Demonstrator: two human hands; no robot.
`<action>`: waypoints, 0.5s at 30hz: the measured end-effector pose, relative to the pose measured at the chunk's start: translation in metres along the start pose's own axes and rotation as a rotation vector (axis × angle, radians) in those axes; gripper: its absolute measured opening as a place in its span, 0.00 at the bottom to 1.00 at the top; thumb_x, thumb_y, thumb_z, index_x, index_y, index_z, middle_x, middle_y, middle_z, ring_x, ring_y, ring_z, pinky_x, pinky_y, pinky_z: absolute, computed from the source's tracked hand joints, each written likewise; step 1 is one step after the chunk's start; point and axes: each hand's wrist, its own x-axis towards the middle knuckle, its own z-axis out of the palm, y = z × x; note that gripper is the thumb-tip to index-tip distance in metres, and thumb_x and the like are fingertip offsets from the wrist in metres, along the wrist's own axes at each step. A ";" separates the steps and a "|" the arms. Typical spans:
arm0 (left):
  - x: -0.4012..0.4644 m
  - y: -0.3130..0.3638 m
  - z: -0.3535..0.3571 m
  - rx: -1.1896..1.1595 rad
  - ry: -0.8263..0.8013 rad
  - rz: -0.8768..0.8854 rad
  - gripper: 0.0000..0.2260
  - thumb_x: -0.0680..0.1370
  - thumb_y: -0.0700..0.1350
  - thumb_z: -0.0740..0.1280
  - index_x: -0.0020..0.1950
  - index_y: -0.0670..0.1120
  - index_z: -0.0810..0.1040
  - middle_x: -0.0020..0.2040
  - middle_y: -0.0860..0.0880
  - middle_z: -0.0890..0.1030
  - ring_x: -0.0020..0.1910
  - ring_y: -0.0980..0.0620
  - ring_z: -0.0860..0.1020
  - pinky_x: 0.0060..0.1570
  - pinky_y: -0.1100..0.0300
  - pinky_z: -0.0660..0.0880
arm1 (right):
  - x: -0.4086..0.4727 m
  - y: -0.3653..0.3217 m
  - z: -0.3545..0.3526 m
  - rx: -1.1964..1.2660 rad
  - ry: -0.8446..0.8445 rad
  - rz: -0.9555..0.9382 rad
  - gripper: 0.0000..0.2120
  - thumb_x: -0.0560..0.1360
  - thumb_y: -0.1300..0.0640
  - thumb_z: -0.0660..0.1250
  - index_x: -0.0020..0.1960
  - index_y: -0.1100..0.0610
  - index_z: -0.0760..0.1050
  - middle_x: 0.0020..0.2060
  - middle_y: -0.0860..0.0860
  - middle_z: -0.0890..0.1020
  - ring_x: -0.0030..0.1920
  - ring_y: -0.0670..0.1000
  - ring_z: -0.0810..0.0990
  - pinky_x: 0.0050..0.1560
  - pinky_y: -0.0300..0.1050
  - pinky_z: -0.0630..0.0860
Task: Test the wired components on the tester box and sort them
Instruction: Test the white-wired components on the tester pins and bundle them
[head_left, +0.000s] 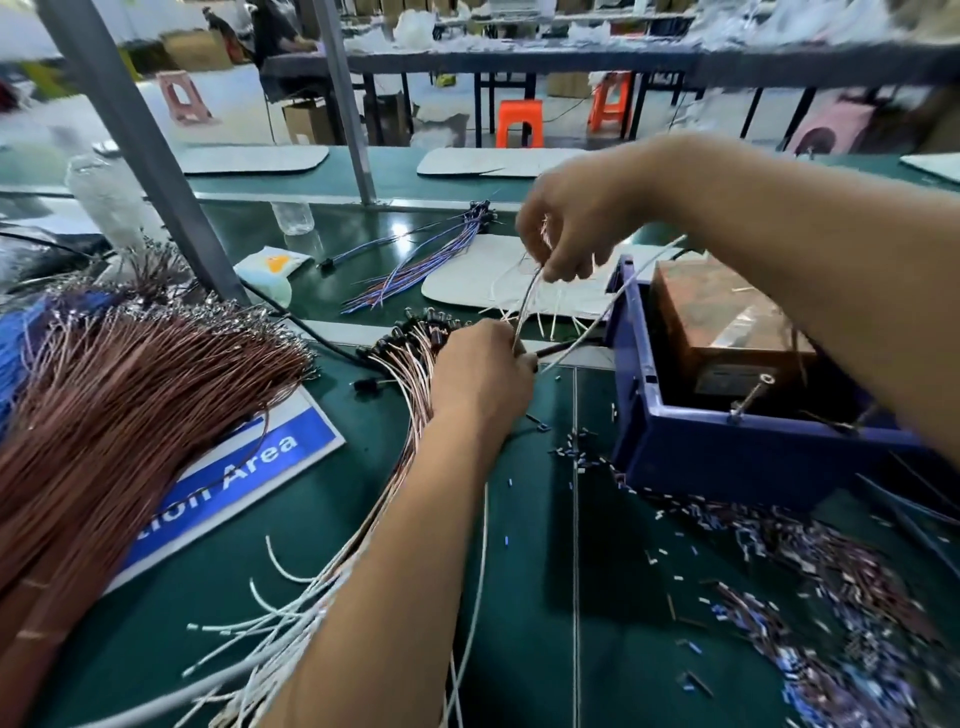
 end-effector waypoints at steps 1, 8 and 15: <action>-0.005 0.001 0.002 -0.003 0.019 -0.006 0.09 0.79 0.48 0.72 0.47 0.43 0.83 0.46 0.42 0.85 0.49 0.39 0.81 0.48 0.54 0.76 | -0.010 0.003 -0.005 0.022 0.084 0.006 0.05 0.78 0.58 0.74 0.48 0.58 0.79 0.41 0.55 0.87 0.40 0.53 0.88 0.39 0.48 0.83; -0.027 0.010 0.014 -0.050 0.167 -0.021 0.17 0.86 0.48 0.58 0.46 0.40 0.79 0.45 0.38 0.83 0.47 0.36 0.79 0.45 0.49 0.71 | -0.060 0.003 0.016 0.130 0.748 0.067 0.09 0.75 0.53 0.78 0.51 0.55 0.81 0.46 0.51 0.82 0.49 0.55 0.82 0.56 0.49 0.79; -0.023 0.049 -0.008 -0.367 0.330 -0.051 0.19 0.88 0.48 0.55 0.38 0.48 0.67 0.34 0.52 0.72 0.32 0.55 0.68 0.33 0.55 0.58 | -0.109 0.000 0.049 0.357 1.204 0.119 0.09 0.79 0.53 0.73 0.57 0.56 0.85 0.52 0.49 0.87 0.49 0.45 0.83 0.54 0.40 0.81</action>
